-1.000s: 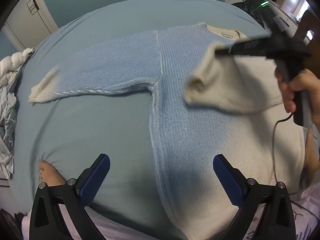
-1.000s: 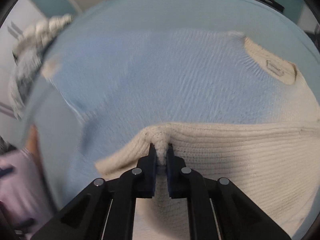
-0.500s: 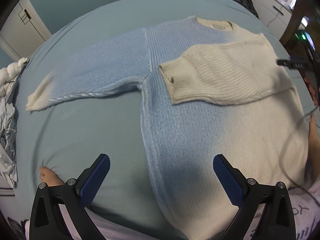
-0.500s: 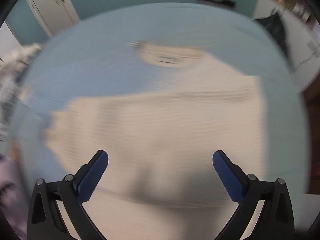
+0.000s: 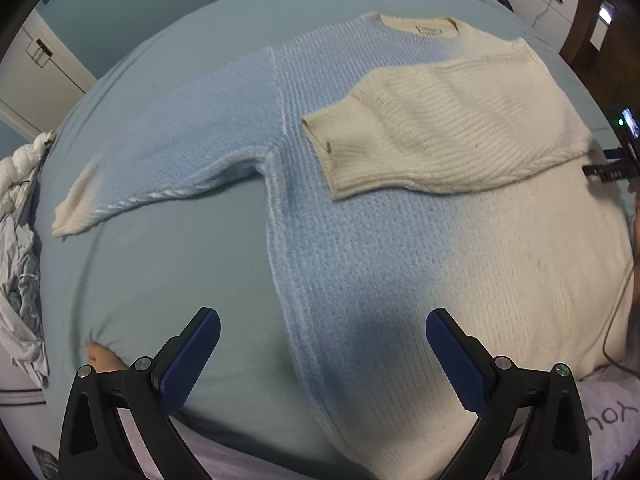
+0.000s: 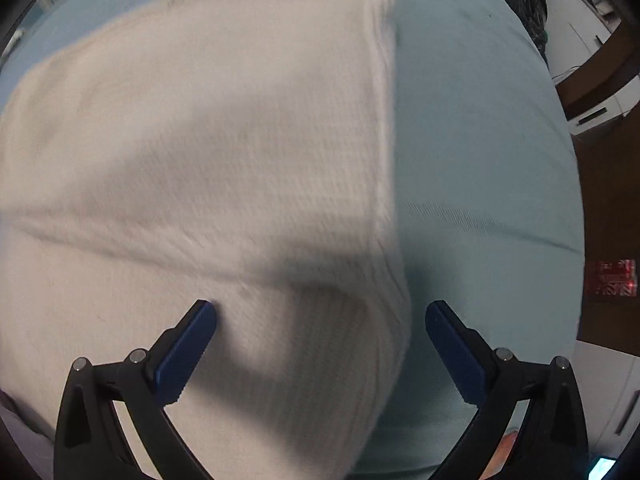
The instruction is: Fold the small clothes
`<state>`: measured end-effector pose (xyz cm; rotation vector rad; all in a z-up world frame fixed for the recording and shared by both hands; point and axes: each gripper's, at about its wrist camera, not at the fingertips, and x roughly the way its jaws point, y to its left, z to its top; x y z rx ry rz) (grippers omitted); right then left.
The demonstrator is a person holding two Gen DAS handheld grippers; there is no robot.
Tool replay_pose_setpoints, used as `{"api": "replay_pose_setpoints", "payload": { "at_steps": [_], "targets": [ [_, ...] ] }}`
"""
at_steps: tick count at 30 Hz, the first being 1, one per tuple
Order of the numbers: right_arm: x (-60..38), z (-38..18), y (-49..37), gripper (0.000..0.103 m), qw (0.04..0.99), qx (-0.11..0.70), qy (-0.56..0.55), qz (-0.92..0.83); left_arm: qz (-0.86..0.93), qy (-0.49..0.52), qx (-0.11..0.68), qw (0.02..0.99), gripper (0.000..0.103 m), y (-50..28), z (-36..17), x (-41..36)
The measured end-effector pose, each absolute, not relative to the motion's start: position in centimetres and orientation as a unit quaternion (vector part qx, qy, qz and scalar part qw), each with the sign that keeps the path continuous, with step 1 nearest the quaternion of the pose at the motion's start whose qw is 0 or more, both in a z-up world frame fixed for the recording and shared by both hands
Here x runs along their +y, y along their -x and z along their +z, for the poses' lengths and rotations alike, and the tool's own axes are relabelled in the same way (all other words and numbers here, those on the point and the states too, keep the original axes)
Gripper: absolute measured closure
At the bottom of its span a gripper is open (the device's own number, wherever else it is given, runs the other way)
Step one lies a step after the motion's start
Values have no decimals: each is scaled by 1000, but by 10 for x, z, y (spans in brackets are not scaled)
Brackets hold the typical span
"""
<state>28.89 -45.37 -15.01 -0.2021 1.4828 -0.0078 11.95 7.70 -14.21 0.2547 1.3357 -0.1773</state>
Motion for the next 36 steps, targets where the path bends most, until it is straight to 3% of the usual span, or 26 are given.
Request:
{"api": "replay_pose_setpoints", "payload": {
  "at_steps": [11, 16, 19, 24, 31, 33, 36],
  "targets": [
    [-577, -128, -318, 0, 762, 623, -112, -135, -88, -118, 609, 779, 0, -119, -135, 78],
    [-626, -134, -301, 0, 757, 614, -165, -148, -86, -104, 607, 783, 0, -119, -129, 87],
    [-636, -126, -308, 1, 744, 646, -141, -96, -85, -98, 597, 792, 0, -120, -124, 91],
    [-653, -52, -324, 1, 771, 608, -178, -61, -81, -92, 605, 787, 0, -122, -130, 92],
    [-598, 11, -365, 1, 793, 601, -90, -34, -83, -97, 602, 788, 0, -118, -129, 88],
    [-579, 22, -349, 1, 797, 592, -120, -23, -84, -99, 605, 786, 0, -119, -132, 87],
    [-543, -6, -337, 1, 799, 586, -134, -17, -86, -94, 613, 780, 0, -118, -135, 85]
  ]
}}
